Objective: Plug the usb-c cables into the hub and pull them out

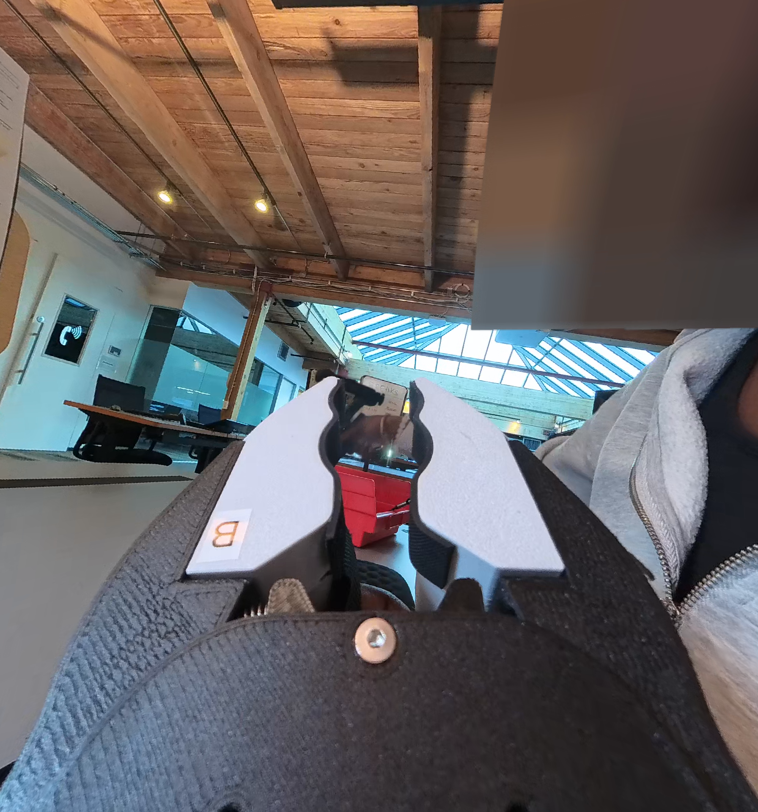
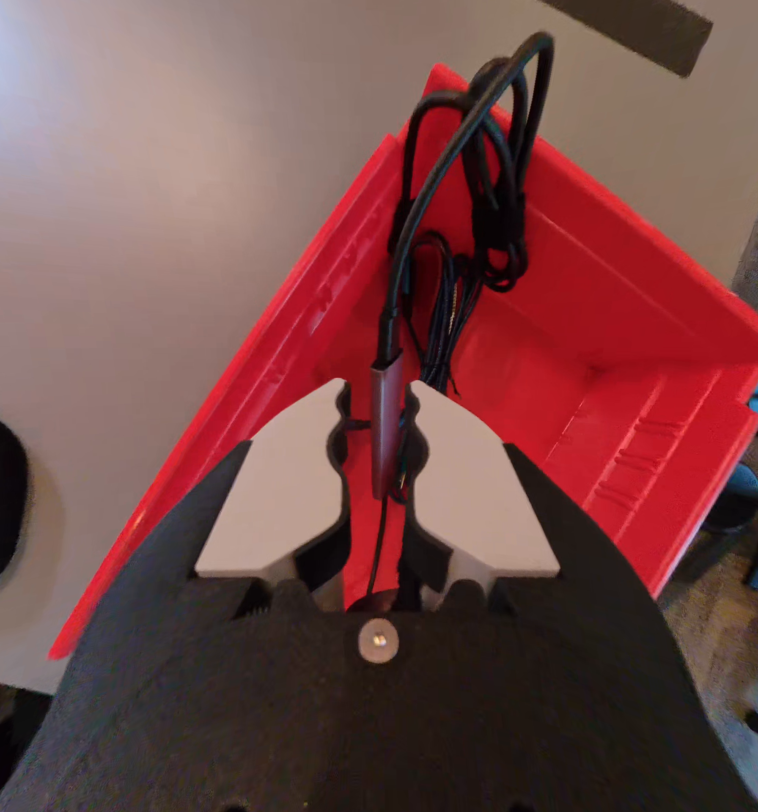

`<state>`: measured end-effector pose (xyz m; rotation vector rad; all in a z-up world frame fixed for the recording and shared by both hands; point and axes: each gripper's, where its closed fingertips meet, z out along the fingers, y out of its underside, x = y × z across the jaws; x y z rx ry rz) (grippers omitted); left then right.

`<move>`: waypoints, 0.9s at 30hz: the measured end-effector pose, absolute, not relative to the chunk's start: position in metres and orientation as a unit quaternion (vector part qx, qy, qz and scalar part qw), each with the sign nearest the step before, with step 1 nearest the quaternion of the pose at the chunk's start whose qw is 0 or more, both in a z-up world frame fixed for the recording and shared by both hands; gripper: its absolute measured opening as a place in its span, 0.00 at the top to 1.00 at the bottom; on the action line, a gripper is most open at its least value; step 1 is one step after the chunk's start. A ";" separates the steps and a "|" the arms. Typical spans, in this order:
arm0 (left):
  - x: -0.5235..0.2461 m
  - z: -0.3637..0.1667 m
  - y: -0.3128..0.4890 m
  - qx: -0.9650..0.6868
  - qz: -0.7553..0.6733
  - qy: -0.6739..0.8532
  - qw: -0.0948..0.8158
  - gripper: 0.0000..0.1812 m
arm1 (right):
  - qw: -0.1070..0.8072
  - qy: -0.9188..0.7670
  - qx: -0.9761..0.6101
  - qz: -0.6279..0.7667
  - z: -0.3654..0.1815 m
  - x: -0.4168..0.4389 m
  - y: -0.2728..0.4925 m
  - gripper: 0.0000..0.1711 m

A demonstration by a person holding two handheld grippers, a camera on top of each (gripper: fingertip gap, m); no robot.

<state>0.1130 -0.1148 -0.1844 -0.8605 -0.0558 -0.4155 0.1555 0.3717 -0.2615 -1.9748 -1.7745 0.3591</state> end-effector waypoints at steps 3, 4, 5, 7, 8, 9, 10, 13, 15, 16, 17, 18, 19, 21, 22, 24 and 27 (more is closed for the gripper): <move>0.113 -0.184 -0.115 -0.413 -0.200 -0.028 0.888 0.84 | 0.218 -0.658 -0.713 0.103 -0.281 0.149 0.376 0.98; 0.112 -0.184 -0.115 -0.413 -0.200 -0.029 0.888 0.84 | 0.211 -0.665 -0.708 0.104 -0.287 0.147 0.373 0.98; 0.112 -0.184 -0.115 -0.413 -0.201 -0.030 0.888 0.84 | 0.202 -0.669 -0.709 0.100 -0.294 0.145 0.371 0.98; 0.111 -0.184 -0.115 -0.412 -0.205 -0.032 0.887 0.84 | 0.188 -0.678 -0.706 0.078 -0.307 0.146 0.370 0.98; 0.111 -0.185 -0.115 -0.413 -0.207 -0.033 0.886 0.84 | 0.190 -0.679 -0.705 0.072 -0.310 0.146 0.369 0.99; 0.110 -0.185 -0.114 -0.412 -0.208 -0.035 0.886 0.84 | 0.194 -0.675 -0.708 0.070 -0.310 0.145 0.369 0.99; 0.110 -0.185 -0.115 -0.412 -0.210 -0.036 0.886 0.84 | 0.202 -0.667 -0.714 0.068 -0.306 0.146 0.370 0.99; 0.110 -0.184 -0.115 -0.411 -0.211 -0.037 0.886 0.84 | 0.299 -0.618 -0.721 0.095 -0.262 0.142 0.369 0.96; 0.110 -0.184 -0.114 -0.412 -0.210 -0.037 0.886 0.84 | 0.393 -0.571 -0.697 0.186 -0.210 0.132 0.345 0.88; 0.110 -0.185 -0.114 -0.412 -0.210 -0.038 0.886 0.84 | 0.429 -0.550 -0.670 0.256 -0.183 0.127 0.322 0.80; 0.109 -0.185 -0.114 -0.413 -0.211 -0.039 0.885 0.84 | 0.455 -0.529 -0.636 0.329 -0.159 0.124 0.295 0.75; 0.110 -0.185 -0.113 -0.413 -0.211 -0.039 0.885 0.84 | 0.472 -0.510 -0.598 0.399 -0.139 0.123 0.265 0.70; 0.110 -0.185 -0.113 -0.413 -0.211 -0.039 0.885 0.84 | 0.487 -0.488 -0.558 0.462 -0.125 0.123 0.236 0.66; 0.110 -0.185 -0.114 -0.413 -0.208 -0.039 0.886 0.84 | 0.511 -0.433 -0.481 0.566 -0.108 0.125 0.184 0.55; 0.111 -0.184 -0.113 -0.415 -0.208 -0.038 0.885 0.84 | 0.514 -0.406 -0.453 0.604 -0.108 0.125 0.163 0.48; 0.113 -0.182 -0.114 -0.421 -0.211 -0.040 0.881 0.84 | 0.506 -0.365 -0.430 0.653 -0.121 0.118 0.134 0.35; 0.121 -0.150 -0.139 -0.391 -0.219 -0.018 0.894 0.84 | 0.521 -0.329 -0.414 0.670 -0.153 0.100 0.111 0.26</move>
